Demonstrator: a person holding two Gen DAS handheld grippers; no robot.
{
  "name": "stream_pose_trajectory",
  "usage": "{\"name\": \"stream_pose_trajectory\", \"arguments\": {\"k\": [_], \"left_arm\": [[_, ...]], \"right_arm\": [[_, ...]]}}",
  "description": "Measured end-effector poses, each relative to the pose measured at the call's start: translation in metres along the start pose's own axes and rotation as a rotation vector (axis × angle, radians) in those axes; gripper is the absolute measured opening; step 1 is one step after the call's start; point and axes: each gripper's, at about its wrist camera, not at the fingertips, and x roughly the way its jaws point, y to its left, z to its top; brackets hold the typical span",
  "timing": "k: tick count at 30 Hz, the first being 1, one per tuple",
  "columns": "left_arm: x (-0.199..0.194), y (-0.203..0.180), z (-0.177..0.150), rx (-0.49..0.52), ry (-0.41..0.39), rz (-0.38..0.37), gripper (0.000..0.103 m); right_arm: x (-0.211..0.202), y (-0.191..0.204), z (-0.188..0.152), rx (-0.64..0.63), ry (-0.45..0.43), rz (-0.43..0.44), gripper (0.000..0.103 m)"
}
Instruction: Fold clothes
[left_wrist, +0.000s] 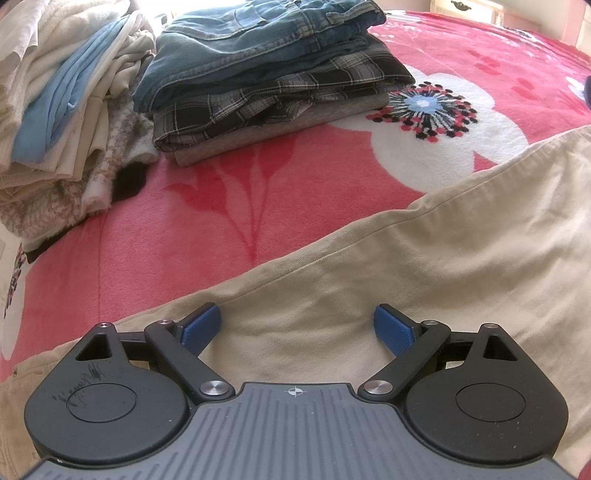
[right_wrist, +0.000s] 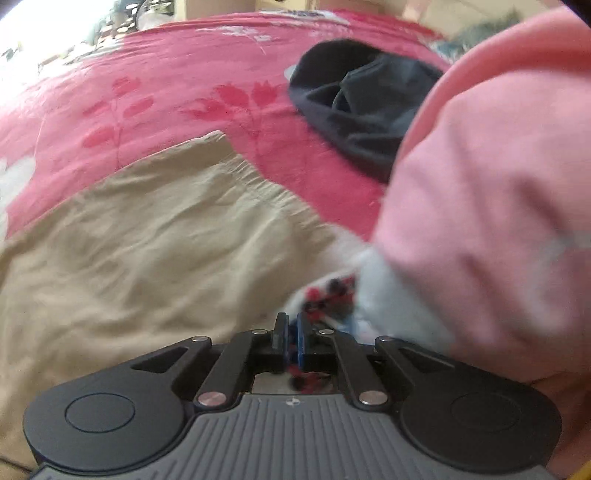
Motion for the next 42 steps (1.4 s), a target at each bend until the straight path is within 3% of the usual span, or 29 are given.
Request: {"name": "stream_pose_trajectory", "arguments": {"k": [2,4,6,8,11,13,16,20,22,23,25,27,28,32,34,38,39,42], "left_arm": [[0.000,0.000,0.000,0.005,0.000,0.001,0.093],[0.000,-0.001,0.001,0.011,0.001,0.002,0.093],[0.000,-0.001,0.001,0.017,0.002,0.004,0.093],[0.000,-0.002,0.002,0.023,0.003,0.005,0.093],[0.000,-0.003,0.003,0.033,0.004,0.007,0.093],[0.000,-0.003,0.003,0.039,0.005,0.009,0.093],[0.000,-0.004,0.004,0.048,0.006,0.011,0.093],[-0.001,-0.004,0.003,0.059,-0.001,0.009,0.093],[-0.001,-0.005,0.003,0.070,-0.006,0.011,0.093],[-0.001,-0.006,0.003,0.078,-0.009,0.012,0.093],[-0.001,-0.007,0.003,0.092,-0.012,0.013,0.093],[-0.001,-0.006,0.004,0.095,-0.010,0.009,0.093],[-0.001,-0.006,0.004,0.093,-0.010,0.006,0.093],[-0.001,-0.004,0.003,0.082,-0.016,-0.001,0.093],[-0.002,-0.003,0.002,0.078,-0.025,-0.003,0.093],[-0.004,-0.003,0.002,0.067,-0.034,-0.002,0.093],[-0.004,-0.003,0.002,0.066,-0.033,0.000,0.093],[-0.004,-0.002,0.003,0.057,-0.029,-0.003,0.093]], "right_arm": [[-0.027,0.007,-0.005,-0.089,-0.120,0.045,0.004],[-0.046,0.018,-0.009,-0.191,-0.225,0.153,0.005],[-0.040,0.035,-0.009,-0.308,-0.204,0.219,0.005],[-0.010,0.049,-0.004,-0.422,-0.129,0.169,0.003],[0.036,0.036,0.012,-0.470,-0.017,-0.057,0.001],[0.045,0.028,0.026,-0.471,0.040,-0.094,0.000],[0.026,0.049,0.027,-0.630,-0.042,-0.128,0.002],[-0.005,0.069,0.035,-0.640,-0.144,0.132,0.002],[0.004,0.082,0.034,-0.718,-0.133,0.189,0.002],[0.017,0.086,0.030,-0.768,-0.094,0.164,0.002],[0.047,0.082,0.026,-0.837,-0.039,-0.018,0.003],[0.060,0.073,0.037,-0.783,-0.006,-0.194,0.003],[0.056,0.071,0.041,-0.749,-0.016,-0.203,0.003],[0.024,0.064,0.056,-0.613,-0.094,-0.142,0.007],[-0.002,0.081,0.048,-0.632,-0.163,0.016,0.007],[-0.020,0.132,0.018,-0.745,-0.214,0.316,0.008],[-0.014,0.141,0.011,-0.789,-0.222,0.338,0.011],[0.026,0.135,0.022,-0.708,-0.168,0.123,0.016]]}}
